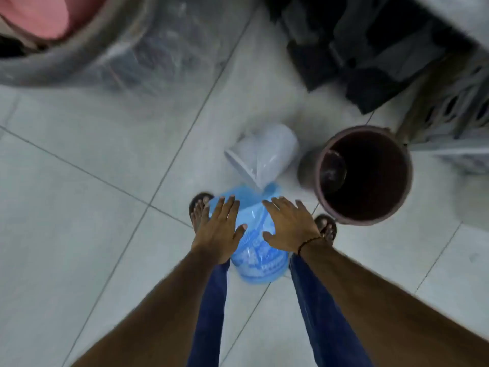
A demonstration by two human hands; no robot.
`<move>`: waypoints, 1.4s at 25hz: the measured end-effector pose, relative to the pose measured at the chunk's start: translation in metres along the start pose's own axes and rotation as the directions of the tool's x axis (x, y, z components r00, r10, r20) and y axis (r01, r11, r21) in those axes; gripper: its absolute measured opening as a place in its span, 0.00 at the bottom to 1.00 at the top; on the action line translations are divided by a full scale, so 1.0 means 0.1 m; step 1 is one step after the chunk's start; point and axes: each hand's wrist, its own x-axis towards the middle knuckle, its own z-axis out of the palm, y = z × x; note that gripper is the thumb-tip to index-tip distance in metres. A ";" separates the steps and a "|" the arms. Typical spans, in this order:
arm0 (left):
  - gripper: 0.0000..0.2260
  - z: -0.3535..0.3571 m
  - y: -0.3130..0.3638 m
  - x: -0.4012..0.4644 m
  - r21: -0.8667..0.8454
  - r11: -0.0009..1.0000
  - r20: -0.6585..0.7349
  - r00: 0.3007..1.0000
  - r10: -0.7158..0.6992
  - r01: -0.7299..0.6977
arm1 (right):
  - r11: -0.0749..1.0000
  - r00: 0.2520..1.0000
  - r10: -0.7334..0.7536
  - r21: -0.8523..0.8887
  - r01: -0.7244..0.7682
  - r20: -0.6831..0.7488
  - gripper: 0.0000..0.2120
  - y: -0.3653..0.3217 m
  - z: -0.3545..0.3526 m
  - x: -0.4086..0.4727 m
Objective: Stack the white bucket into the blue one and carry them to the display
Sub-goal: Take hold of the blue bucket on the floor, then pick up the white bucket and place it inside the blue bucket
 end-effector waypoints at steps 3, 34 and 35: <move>0.28 0.53 -0.11 0.23 0.047 0.999 0.039 0.999 -0.013 0.011 | 0.993 0.998 -0.058 -0.109 0.054 -0.035 0.40 0.04 0.46 0.31; 0.12 0.79 1.02 -0.63 -0.168 0.964 0.370 0.920 -0.131 0.205 | 0.881 0.932 -0.237 -0.344 0.326 0.276 0.14 0.32 0.65 -0.62; 0.11 0.58 0.93 -0.50 -0.205 0.954 0.320 0.936 -0.148 0.221 | 0.887 0.941 -0.249 -0.337 0.316 0.230 0.13 0.28 0.44 -0.53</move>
